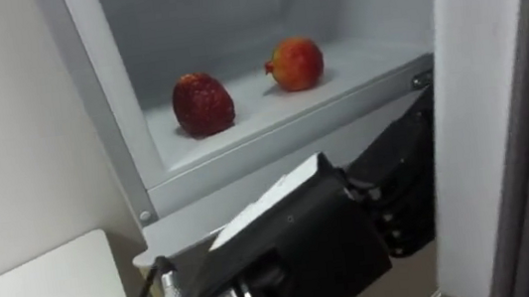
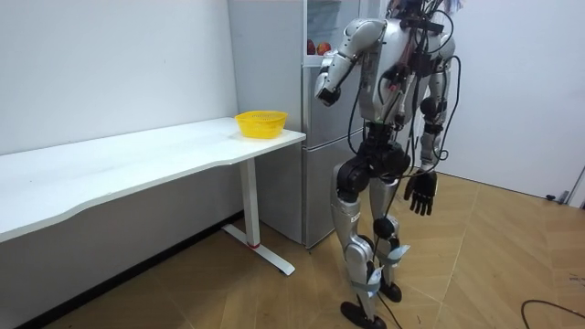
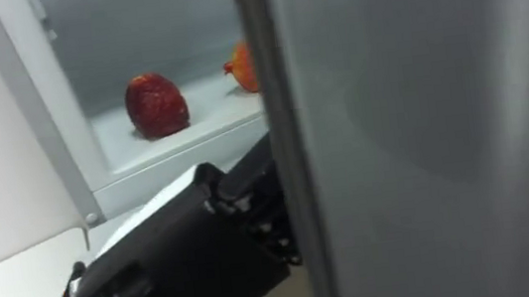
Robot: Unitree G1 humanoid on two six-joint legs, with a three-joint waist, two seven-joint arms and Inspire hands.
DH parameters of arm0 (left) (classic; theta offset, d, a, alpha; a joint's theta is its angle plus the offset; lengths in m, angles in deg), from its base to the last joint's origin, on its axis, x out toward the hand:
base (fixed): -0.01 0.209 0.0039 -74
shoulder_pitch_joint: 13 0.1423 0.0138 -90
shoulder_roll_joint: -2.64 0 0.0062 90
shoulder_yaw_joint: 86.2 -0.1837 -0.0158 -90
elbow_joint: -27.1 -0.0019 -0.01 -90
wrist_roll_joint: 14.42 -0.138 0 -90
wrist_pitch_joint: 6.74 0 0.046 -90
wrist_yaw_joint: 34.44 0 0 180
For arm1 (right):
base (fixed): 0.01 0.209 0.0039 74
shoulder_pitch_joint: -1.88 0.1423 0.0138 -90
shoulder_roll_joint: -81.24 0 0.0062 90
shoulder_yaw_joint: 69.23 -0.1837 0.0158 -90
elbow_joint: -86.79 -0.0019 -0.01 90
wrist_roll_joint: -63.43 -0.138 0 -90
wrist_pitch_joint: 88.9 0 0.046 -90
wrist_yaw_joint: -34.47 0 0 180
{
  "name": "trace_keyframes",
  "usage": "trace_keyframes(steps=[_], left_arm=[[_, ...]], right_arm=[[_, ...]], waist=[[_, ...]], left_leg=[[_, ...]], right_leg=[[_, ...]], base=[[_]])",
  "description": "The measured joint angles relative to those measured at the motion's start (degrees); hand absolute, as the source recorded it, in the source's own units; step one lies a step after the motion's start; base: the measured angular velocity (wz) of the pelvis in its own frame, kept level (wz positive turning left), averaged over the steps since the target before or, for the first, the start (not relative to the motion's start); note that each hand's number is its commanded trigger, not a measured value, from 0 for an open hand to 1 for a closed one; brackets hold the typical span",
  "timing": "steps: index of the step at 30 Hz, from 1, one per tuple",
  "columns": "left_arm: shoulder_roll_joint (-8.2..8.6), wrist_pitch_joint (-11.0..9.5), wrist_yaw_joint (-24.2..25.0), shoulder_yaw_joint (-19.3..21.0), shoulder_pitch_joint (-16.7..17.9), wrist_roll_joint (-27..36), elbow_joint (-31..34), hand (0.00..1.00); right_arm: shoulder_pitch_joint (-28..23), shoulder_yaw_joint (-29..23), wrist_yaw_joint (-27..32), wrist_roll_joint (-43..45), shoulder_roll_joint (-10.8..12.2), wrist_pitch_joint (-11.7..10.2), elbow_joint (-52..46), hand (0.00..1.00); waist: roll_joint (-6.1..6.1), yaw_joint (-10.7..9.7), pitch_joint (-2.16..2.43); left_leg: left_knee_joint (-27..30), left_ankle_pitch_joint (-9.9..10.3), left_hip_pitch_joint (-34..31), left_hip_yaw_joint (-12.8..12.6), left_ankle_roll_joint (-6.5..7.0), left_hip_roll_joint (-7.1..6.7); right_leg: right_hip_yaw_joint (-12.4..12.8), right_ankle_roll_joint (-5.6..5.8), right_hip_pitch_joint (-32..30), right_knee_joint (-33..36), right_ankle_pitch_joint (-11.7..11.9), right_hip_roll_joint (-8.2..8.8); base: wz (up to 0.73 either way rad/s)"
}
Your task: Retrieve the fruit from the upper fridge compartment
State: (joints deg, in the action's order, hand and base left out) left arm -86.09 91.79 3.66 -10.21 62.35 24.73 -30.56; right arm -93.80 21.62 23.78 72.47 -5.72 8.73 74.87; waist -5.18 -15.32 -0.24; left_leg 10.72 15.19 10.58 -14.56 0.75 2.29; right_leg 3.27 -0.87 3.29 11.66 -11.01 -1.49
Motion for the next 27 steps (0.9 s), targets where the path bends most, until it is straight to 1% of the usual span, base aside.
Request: trace_keyframes(steps=[1, 2, 4, 7, 9, 13, 17, 19, 21, 23, 26, 27], left_arm=[[-0.01, 0.00, -0.23, -0.43, -0.43, 0.01, -0.15, 0.00], [0.07, 0.01, -0.43, -1.25, -1.47, 0.01, -0.67, 0.00], [0.25, 0.12, -0.41, -2.42, -2.82, 0.04, -1.02, 0.00], [0.39, 0.15, -0.35, -4.21, -6.52, 0.89, -2.24, 0.00], [0.55, 0.15, -0.25, -4.54, -7.54, 1.55, -2.60, 0.00], [0.75, 0.15, -0.26, -4.56, -8.20, 1.86, -3.16, 0.00], [0.83, 0.15, -0.28, -4.57, -8.58, 1.87, -3.91, 0.00], [0.77, 0.15, -0.31, -4.58, -8.59, 1.86, -4.16, 0.00], [0.85, 0.15, -0.40, -5.02, -8.61, 1.81, -4.24, 0.00], [1.07, 0.15, -0.44, -5.62, -8.70, 1.54, -4.23, 0.00], [1.67, 0.15, -0.46, -6.57, -8.79, 1.53, -4.24, 0.00], [1.96, 0.16, -0.45, -6.78, -8.79, 1.53, -4.24, 0.00]], right_arm=[[0.02, 0.00, -0.14, -0.11, 0.00, -0.01, -0.05, 0.00], [0.07, 0.00, -0.39, -0.25, 0.00, -0.03, -0.06, 0.00], [0.10, -0.01, -0.57, -0.28, -0.02, -0.06, -0.17, 0.00], [0.33, -0.07, -0.56, -0.26, -0.09, -0.07, -0.17, 0.00], [0.49, -0.47, -0.55, -0.27, -0.21, -0.07, -0.11, 0.00], [0.76, -0.47, -0.34, -0.30, -0.45, -0.10, -0.12, 0.00], [1.29, -0.48, -0.18, -0.53, -0.44, -0.13, -0.11, 0.00], [1.70, -0.52, 0.03, -0.53, -0.45, -0.21, -0.05, 0.00], [2.17, -0.51, 0.09, -0.79, -0.47, -0.33, 0.00, 0.00], [1.77, -0.43, 0.14, -0.84, -0.48, -0.31, -0.17, 0.00], [1.65, -0.43, 0.03, -0.88, -0.47, -0.14, -0.20, 0.00], [1.63, -0.43, 0.06, -1.03, -0.48, -0.11, -0.32, 0.00]], waist=[[0.00, -0.16, 0.00], [0.00, -0.35, 0.00], [0.01, -0.75, 0.00], [0.06, -1.76, -0.04], [0.07, -1.84, -0.04], [0.19, -1.97, -0.10], [0.58, -2.37, -0.36], [0.66, -2.56, -0.35], [0.76, -3.28, -0.41], [0.76, -3.41, -0.40], [0.70, -3.42, -0.36], [0.64, -3.42, -0.33]], left_leg=[[-0.02, 0.00, 0.00, -0.21, 0.00, 0.01], [-0.03, 0.00, 0.07, -0.57, 0.00, 0.03], [-0.03, 0.00, 0.22, -0.74, 0.00, 0.05], [-0.03, 0.00, 0.40, -0.98, 0.00, 0.04], [-0.03, 0.00, 0.57, -0.99, 0.00, 0.05], [-0.03, 0.00, 0.98, -1.00, 0.00, 0.08], [-0.05, 0.00, 0.98, -1.04, 0.00, 0.08], [-0.07, 0.00, 0.63, -1.03, 0.00, 0.08], [-0.07, 0.00, 0.28, -1.08, 0.00, 0.16], [-0.04, 0.00, 0.18, -1.10, 0.00, 0.21], [-0.04, 0.00, 0.01, -1.36, 0.00, 0.20], [-0.03, 0.00, 0.03, -1.97, 0.00, 0.25]], right_leg=[[0.20, 0.00, -0.23, 0.03, 0.00, -0.08], [0.73, 0.03, -0.35, -0.01, 0.04, -0.50], [1.31, 0.03, -0.43, -0.02, 0.15, -0.61], [1.64, 0.05, -0.48, 0.03, 0.19, -0.68], [2.28, 0.03, -0.51, 0.04, 0.21, -0.80], [3.25, -0.02, -0.49, 0.06, 0.26, -1.12], [4.07, -0.05, -0.70, 0.05, 0.27, -1.36], [4.47, -0.09, -1.27, 0.15, 0.31, -1.45], [4.62, -0.12, -1.46, 0.14, 0.53, -1.52], [4.69, -0.15, -1.60, 0.11, 0.55, -1.57], [5.19, -0.24, -1.98, 0.15, 0.62, -1.68], [5.53, -0.33, -2.09, 0.17, 0.71, -1.73]], base=[[-0.20], [-0.23], [-0.18], [-0.09], [-0.15], [-0.17], [-0.10], [-0.12], [-0.04], [-0.06], [-0.10], [-0.18]])
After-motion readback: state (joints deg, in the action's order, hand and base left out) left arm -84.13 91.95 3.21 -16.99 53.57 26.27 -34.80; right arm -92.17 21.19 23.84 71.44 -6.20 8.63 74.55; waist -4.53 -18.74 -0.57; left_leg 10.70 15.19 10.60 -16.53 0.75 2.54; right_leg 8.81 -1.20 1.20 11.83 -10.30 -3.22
